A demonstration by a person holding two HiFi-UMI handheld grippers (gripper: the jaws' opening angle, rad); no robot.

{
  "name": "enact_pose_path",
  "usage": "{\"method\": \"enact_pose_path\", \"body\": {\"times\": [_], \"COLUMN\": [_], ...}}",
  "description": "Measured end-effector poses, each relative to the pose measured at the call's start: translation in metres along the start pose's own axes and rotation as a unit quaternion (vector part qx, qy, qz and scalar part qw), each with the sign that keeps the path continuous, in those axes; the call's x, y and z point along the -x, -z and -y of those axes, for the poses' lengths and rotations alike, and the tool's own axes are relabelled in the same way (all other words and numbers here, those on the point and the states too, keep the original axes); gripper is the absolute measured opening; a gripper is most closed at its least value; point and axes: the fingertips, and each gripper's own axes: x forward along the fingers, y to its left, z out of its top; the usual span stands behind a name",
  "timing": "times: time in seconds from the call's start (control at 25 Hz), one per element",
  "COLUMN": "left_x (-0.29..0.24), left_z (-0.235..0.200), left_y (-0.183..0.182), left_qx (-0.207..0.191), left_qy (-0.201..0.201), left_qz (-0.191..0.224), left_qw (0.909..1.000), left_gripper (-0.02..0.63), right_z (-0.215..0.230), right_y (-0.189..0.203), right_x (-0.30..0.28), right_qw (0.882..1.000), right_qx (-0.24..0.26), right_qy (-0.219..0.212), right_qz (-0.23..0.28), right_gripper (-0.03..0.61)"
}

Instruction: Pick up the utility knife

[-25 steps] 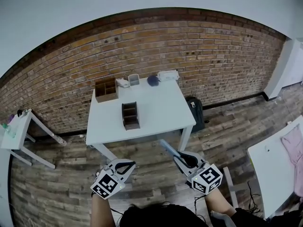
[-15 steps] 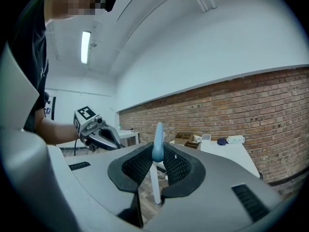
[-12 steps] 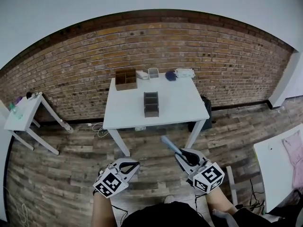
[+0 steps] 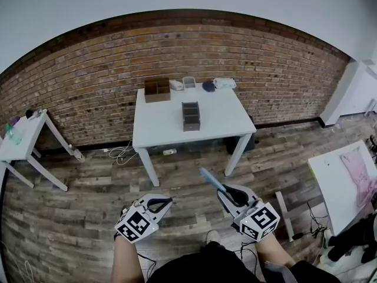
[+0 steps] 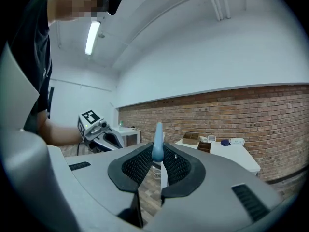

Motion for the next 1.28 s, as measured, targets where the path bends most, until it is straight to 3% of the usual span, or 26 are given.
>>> {"method": "enact_pose_path", "body": {"times": [0.2,0.4,0.64,0.92,1.12,1.28], "left_x": [0.026,0.058,0.088,0.09,0.085,0.079], "left_z": [0.031,0.054,0.05,0.061,0.083,0.107], "left_y": [0.017,0.038,0.025,0.021,0.001,-0.013], "left_qx": [-0.021,-0.021,-0.009,-0.009,0.017,0.013], "left_qy": [0.028,0.057,0.038,0.022,0.015,0.004], "left_qz": [0.022,0.013,0.038,0.031,0.059,0.054], "left_qw": [0.9992,0.9981,0.9985,0.9992,0.998,0.9985], "left_gripper": [-0.008,-0.008,-0.008,-0.008,-0.008,-0.007], "right_z": [-0.048,-0.085,-0.096,-0.092,-0.089,-0.084], "right_y": [0.013,0.009,-0.009,-0.001,0.005,0.009], "right_x": [0.026,0.032,0.036,0.06,0.092,0.122], "right_qw": [0.999,0.996,0.995,0.995,0.995,0.996], "right_qx": [0.0,-0.027,-0.028,-0.034,-0.044,-0.041], "right_qy": [0.05,0.081,0.09,0.093,0.081,0.076], "right_qz": [0.005,0.015,0.026,0.018,0.021,0.021], "right_gripper": [0.067,0.067,0.067,0.067,0.067,0.067]}}
